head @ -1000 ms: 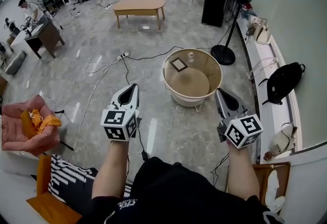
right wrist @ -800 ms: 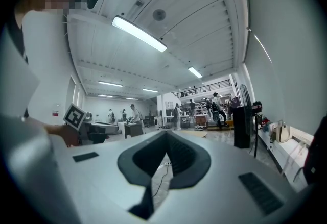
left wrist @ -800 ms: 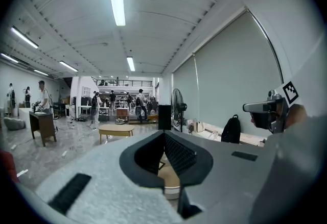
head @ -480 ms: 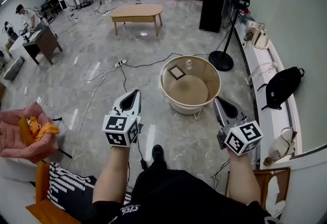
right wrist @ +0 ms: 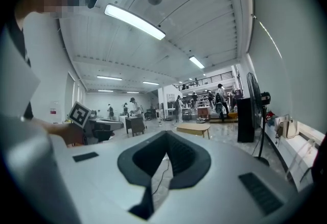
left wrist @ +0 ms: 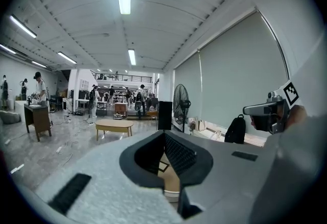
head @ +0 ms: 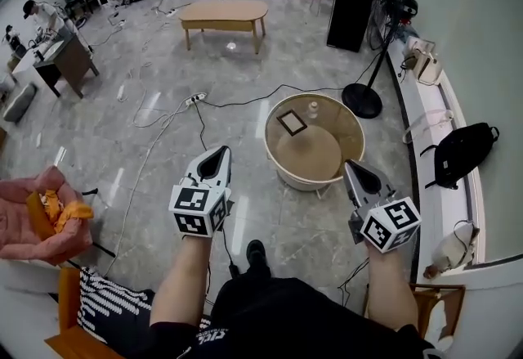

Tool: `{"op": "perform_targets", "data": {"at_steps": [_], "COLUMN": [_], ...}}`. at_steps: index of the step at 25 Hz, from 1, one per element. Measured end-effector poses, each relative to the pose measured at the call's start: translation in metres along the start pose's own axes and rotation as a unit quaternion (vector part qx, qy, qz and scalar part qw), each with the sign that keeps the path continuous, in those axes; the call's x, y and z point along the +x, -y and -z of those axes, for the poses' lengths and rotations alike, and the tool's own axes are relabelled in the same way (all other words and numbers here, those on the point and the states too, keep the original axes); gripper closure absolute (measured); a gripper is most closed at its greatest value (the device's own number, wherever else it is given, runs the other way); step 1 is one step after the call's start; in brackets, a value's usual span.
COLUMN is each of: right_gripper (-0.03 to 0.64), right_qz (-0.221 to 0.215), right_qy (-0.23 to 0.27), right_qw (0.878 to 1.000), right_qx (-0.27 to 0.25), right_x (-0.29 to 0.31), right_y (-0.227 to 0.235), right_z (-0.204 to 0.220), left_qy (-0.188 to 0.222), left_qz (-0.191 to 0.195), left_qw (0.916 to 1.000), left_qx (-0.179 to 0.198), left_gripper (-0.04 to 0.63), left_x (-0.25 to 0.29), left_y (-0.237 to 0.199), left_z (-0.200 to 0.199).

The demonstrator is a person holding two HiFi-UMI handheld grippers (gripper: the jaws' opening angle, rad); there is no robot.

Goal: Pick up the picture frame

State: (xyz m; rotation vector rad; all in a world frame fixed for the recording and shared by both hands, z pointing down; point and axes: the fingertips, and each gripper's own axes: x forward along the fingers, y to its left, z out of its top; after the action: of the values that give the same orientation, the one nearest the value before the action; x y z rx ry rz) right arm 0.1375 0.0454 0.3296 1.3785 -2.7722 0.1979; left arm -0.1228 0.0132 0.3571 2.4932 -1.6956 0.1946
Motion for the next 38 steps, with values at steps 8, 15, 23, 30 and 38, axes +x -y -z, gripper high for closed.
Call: {"op": "perform_targets", "data": {"at_steps": [8, 15, 23, 30, 38], "right_gripper": [0.612, 0.612, 0.612, 0.612, 0.612], "right_qz": [-0.018, -0.010, -0.010, -0.018, -0.030], "right_qy": [-0.029, -0.044, -0.039, -0.026, -0.024], "right_qw": [0.999, 0.999, 0.999, 0.999, 0.999], "right_qx": [0.002, -0.003, -0.019, -0.010, 0.014], "right_x": [0.105, 0.170, 0.216, 0.245, 0.293], "right_y": [-0.001, -0.003, -0.007, 0.000, 0.044], "right_z": [0.002, -0.001, -0.017, -0.026, -0.015], "left_qy": [-0.018, -0.026, -0.017, -0.020, -0.039], "left_qz": [0.009, 0.017, 0.018, 0.017, 0.012], "left_qw": [0.9998, 0.9993, 0.9994, 0.9995, 0.9992], "left_qx": [-0.005, -0.020, -0.026, -0.019, -0.007], "left_gripper": [0.594, 0.594, 0.594, 0.594, 0.594], "left_x": [0.060, 0.088, 0.107, 0.121, 0.173], "left_y": [-0.070, -0.128, -0.170, -0.183, -0.195], "left_z": [0.008, 0.013, 0.007, 0.003, 0.004]}}
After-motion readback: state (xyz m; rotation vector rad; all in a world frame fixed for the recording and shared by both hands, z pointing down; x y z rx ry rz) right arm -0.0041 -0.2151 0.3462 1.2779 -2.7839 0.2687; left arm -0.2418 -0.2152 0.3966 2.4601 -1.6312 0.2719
